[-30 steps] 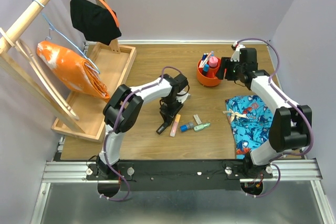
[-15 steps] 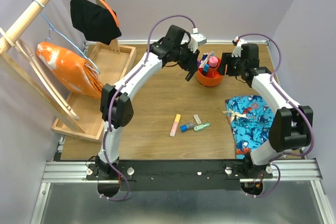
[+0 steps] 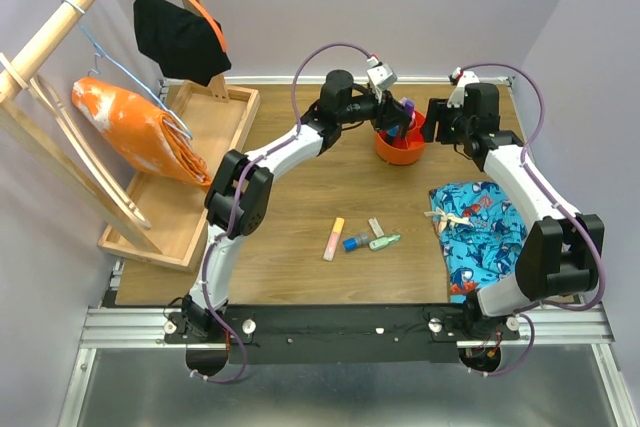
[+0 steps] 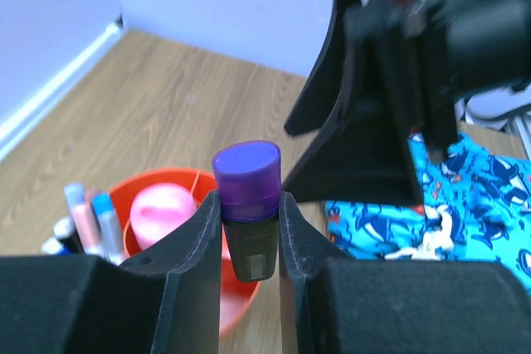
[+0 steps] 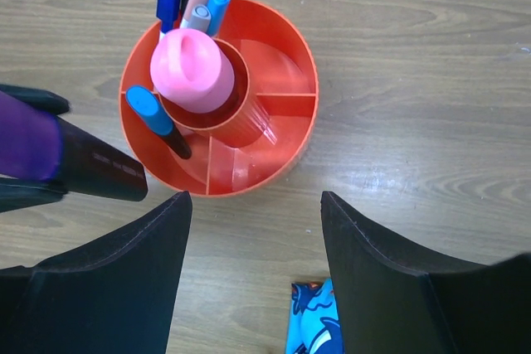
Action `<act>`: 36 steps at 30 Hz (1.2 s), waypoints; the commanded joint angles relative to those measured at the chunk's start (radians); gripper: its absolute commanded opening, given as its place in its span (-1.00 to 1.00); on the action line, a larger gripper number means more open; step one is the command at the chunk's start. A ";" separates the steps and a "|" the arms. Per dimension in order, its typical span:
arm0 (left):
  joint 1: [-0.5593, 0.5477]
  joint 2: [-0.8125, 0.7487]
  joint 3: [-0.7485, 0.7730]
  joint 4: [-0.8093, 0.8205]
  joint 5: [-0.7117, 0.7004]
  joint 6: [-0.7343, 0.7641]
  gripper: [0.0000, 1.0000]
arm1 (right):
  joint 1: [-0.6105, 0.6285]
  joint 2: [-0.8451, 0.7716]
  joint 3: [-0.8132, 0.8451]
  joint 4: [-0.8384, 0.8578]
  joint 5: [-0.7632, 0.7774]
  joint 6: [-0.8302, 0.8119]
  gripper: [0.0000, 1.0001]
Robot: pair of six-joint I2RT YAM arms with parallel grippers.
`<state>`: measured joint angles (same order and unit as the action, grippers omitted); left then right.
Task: Sort the stationery into containers
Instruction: Place the pen in the storage box.
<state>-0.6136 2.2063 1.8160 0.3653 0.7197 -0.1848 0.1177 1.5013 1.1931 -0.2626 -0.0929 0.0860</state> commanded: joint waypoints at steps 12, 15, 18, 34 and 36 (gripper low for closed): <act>-0.009 0.081 -0.007 0.086 -0.040 0.040 -1.00 | -0.004 -0.003 -0.009 -0.007 0.032 -0.023 0.43; -0.011 0.089 -0.024 0.072 -0.052 0.048 -1.00 | -0.004 -0.009 -0.021 -0.003 0.035 -0.023 0.43; -0.011 0.092 -0.050 0.073 -0.078 0.073 -1.00 | -0.004 -0.009 -0.030 0.002 0.028 -0.017 0.43; -0.008 0.029 -0.116 -0.003 -0.164 0.139 -0.26 | -0.004 0.005 -0.032 0.026 0.010 -0.009 0.43; -0.005 -0.006 -0.145 -0.023 -0.166 0.136 -0.19 | -0.004 0.007 -0.032 0.028 0.002 -0.006 0.43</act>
<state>-0.6174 2.2868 1.7287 0.3901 0.5861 -0.0765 0.1177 1.4998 1.1675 -0.2607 -0.0826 0.0776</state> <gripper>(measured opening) 0.375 0.715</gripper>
